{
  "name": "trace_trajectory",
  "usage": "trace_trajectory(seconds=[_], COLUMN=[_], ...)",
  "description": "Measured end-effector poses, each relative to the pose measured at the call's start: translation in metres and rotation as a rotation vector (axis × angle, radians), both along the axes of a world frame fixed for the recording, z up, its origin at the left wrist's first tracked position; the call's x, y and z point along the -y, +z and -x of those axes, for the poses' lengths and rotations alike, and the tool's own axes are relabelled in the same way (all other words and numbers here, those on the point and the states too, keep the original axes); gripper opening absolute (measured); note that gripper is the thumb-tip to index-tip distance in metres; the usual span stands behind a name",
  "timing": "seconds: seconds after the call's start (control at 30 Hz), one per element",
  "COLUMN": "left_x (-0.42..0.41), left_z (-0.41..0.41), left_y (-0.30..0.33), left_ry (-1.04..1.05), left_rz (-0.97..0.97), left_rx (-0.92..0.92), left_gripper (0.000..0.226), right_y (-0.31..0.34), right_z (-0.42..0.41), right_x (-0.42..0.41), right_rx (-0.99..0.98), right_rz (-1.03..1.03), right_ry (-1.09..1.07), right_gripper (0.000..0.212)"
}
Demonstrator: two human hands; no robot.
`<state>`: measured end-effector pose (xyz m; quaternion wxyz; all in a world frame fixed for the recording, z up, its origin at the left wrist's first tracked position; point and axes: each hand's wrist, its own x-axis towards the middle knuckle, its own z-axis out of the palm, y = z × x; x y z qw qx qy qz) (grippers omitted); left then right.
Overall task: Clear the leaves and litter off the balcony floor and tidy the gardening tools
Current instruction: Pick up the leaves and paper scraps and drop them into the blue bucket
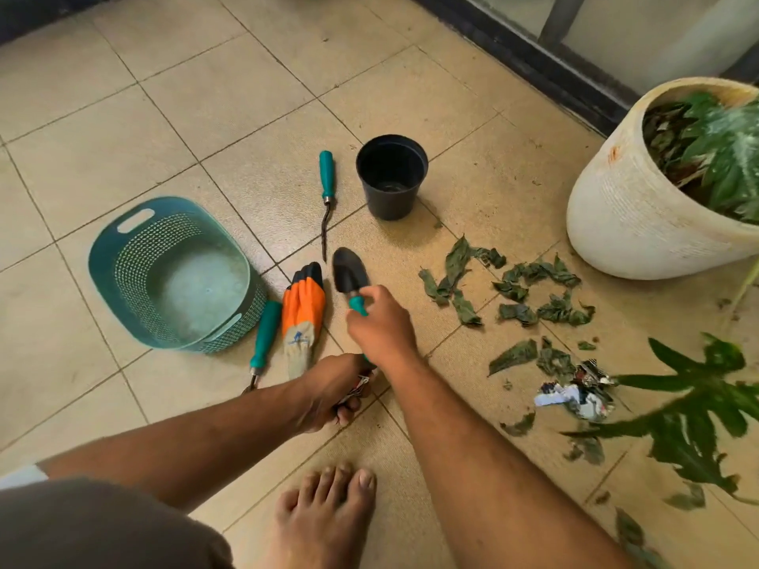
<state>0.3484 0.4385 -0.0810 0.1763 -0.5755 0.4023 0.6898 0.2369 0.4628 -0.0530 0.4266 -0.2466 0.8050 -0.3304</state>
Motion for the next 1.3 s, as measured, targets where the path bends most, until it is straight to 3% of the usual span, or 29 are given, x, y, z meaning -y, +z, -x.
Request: trace_trajectory(seconds=[0.17,0.2,0.3,0.33,0.4,0.47,0.5,0.6,0.67,0.77,0.93,1.0,1.1,1.17,1.2,1.27,1.3], left_x=[-0.007,-0.021,-0.02,-0.023,-0.08,-0.117,-0.112,-0.097,-0.097,-0.098,-0.098,-0.093,-0.108,-0.065,-0.032,0.015,0.015], left_z=[-0.014,-0.018,-0.017,-0.018,-0.067,-0.082,-0.08,-0.055,-0.051,-0.058,-0.055,-0.061,-0.063,-0.032,-0.008,0.032,0.031], left_y=[0.003,0.009,-0.01,-0.027,-0.072,-0.072,-0.051,-0.02,-0.01,-0.019,-0.019,-0.018,-0.013,-0.002,0.004,0.013,0.001], left_ry=[0.008,-0.003,-0.179,-0.077,-0.212,-0.38,-0.4,-0.206,-0.21,-0.2,-0.248,-0.248,-0.255,-0.085,0.079,0.061,0.099], left_rz=[-0.219,-0.241,-0.168,-0.218,0.016,0.308,0.25,0.146,0.096,0.123,0.145,0.142,0.134,0.032,-0.143,-0.153,-0.107], left_rx=[-0.014,-0.022,0.046,0.02,-0.052,0.029,0.033,0.09,0.078,0.055,0.031,0.043,0.041,-0.034,-0.091,-0.166,-0.17], left_gripper=[0.037,0.037,0.041,0.05,0.056,0.07,0.071,0.061,0.06,0.061,0.062,0.062,0.061,0.059,0.05,0.022,0.023], right_y=[-0.01,-0.01,-0.016,-0.017,-0.023,-0.033,-0.038,-0.046,-0.045,-0.035,-0.029,-0.034,-0.044,-0.048,-0.048,-0.041,-0.037], right_z=[-0.01,-0.007,0.006,0.01,0.017,0.021,0.024,0.038,0.048,0.057,0.04,0.033,0.036,0.043,0.046,0.048,0.049], right_x=[-0.002,-0.007,-0.027,-0.034,-0.05,-0.068,-0.076,-0.099,-0.114,-0.131,-0.159,-0.164,-0.163,-0.158,-0.154,-0.143,-0.137], right_rx=[0.372,0.323,-0.199,-0.334,-0.532,-0.663,-0.71,-0.811,-0.813,-0.774,-0.771,-0.802,-0.822,-0.826,-0.829,-0.799,-0.721], right_rz=[0.133,0.145,0.129,0.111,0.056,0.013,0.017,0.064,0.054,0.053,-0.061,-0.081,-0.068,-0.048,-0.039,-0.043,-0.061], right_ry=[-0.021,0.009,0.096,0.119,0.272,0.522,0.617,0.745,0.766,0.739,0.818,0.831,0.794,0.798,0.798,0.736,0.606], right_gripper=[0.046,0.044,0.035,0.032,0.031,0.036,0.038,0.027,0.018,0.024,0.069,0.075,0.05,0.034,0.029,0.023,0.021])
